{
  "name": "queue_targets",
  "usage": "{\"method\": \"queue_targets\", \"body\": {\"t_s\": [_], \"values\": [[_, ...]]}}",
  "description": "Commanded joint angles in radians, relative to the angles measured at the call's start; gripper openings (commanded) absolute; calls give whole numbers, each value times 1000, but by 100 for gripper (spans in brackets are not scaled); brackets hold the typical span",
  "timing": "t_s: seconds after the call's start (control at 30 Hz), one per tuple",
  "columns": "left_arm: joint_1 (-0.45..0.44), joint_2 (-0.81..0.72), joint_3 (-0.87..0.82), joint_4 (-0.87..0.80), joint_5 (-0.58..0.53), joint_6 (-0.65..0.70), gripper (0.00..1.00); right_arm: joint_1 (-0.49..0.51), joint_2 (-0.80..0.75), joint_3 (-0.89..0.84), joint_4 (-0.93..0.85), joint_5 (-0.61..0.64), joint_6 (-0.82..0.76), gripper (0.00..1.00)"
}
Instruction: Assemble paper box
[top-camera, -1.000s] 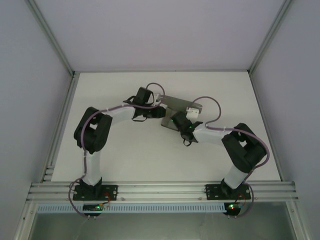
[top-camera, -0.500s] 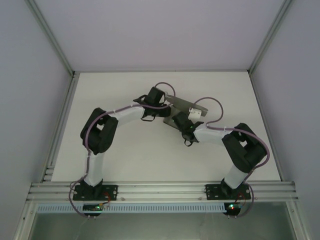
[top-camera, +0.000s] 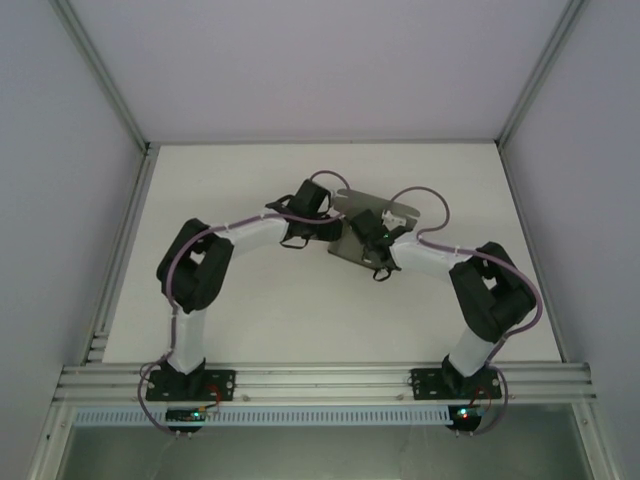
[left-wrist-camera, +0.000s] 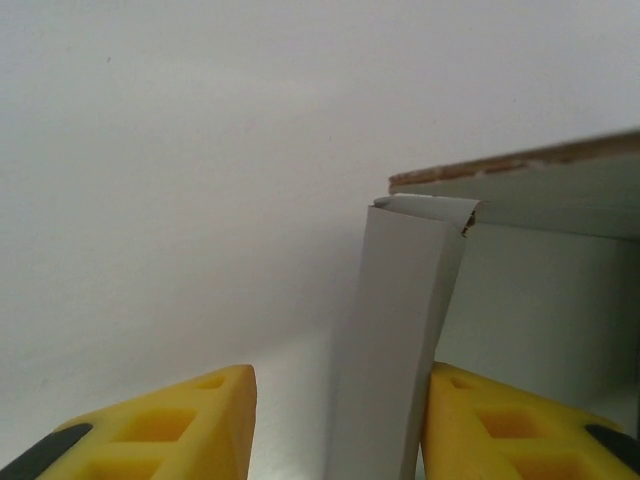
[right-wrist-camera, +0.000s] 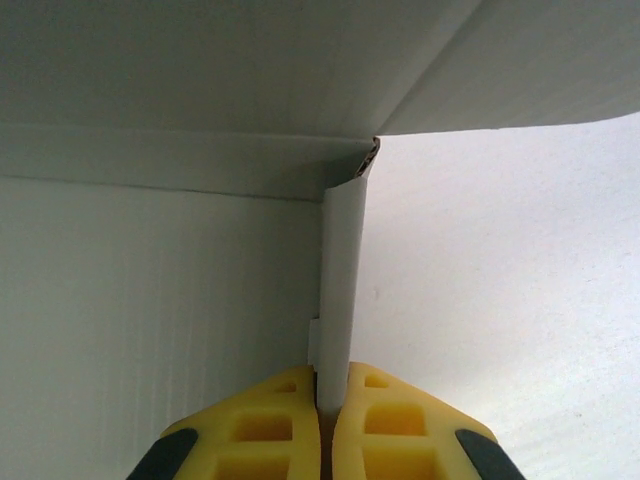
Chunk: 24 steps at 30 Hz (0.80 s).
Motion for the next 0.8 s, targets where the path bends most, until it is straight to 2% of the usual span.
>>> {"method": "queue_targets", "body": {"t_s": [0.0, 0.07, 0.13, 0.2, 0.27, 0.43, 0.57, 0.77], "values": [[-13, -65, -32, -50, -25, 60, 49, 7, 15, 85, -64, -70, -40, 0], [-12, -95, -50, -45, 5, 58, 54, 7, 27, 100, -86, -80, -38, 0], [-5, -129, -83, -29, 38, 47, 65, 5, 37, 116, -110, -76, -34, 0], [7, -158, -107, -19, 74, 33, 83, 0, 52, 140, -142, -77, -36, 0], [18, -181, -131, -22, 75, 21, 89, -1, 64, 154, -158, -78, -41, 0], [43, -221, -194, -13, 21, -5, 87, -1, 60, 152, -139, -85, -53, 0], [96, -228, -251, 89, 97, -98, 69, 0, 72, 158, -138, -100, -64, 0], [106, -158, -210, 141, 226, -81, 57, 3, 81, 163, -146, -100, -69, 0]]}}
